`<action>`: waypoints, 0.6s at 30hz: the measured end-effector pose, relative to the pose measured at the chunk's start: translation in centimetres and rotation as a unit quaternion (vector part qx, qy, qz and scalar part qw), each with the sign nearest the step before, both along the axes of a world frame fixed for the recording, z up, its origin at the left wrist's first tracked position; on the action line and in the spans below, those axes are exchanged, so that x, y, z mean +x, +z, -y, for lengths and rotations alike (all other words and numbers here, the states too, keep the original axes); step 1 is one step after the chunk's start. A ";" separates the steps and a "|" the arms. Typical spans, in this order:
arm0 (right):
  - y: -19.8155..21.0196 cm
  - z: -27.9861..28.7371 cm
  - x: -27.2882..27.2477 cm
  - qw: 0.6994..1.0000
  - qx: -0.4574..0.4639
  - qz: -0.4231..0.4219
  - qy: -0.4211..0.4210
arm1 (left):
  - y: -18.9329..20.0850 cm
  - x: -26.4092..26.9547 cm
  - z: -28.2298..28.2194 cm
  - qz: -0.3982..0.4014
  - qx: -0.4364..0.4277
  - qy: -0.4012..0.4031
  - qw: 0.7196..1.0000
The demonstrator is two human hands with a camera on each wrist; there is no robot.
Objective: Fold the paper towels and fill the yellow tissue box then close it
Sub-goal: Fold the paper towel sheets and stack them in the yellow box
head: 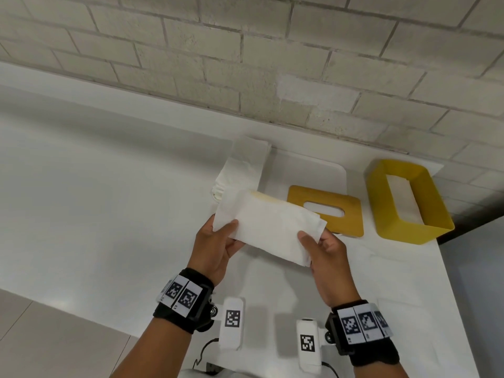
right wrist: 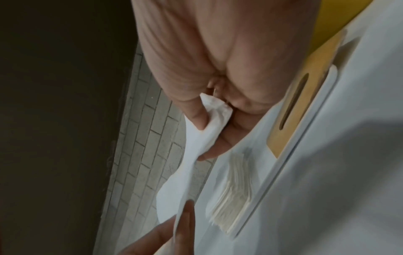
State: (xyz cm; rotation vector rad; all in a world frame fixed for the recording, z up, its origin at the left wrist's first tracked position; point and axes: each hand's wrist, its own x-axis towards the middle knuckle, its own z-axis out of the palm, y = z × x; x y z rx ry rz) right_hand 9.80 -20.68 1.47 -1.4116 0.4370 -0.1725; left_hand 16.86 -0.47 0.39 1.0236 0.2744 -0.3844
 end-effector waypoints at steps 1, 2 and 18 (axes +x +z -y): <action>0.2 0.5 0.1 1.000 -0.019 0.002 0.003 | -0.1 0.0 -0.3 0.000 0.010 -0.004 1.000; 0.4 1.0 0.2 0.999 -0.042 0.003 0.010 | -0.2 0.1 -0.6 0.002 0.022 -0.012 1.000; 6.0 4.8 1.2 0.966 -0.214 0.022 0.141 | 0.4 0.2 -2.7 0.136 0.262 -0.165 0.941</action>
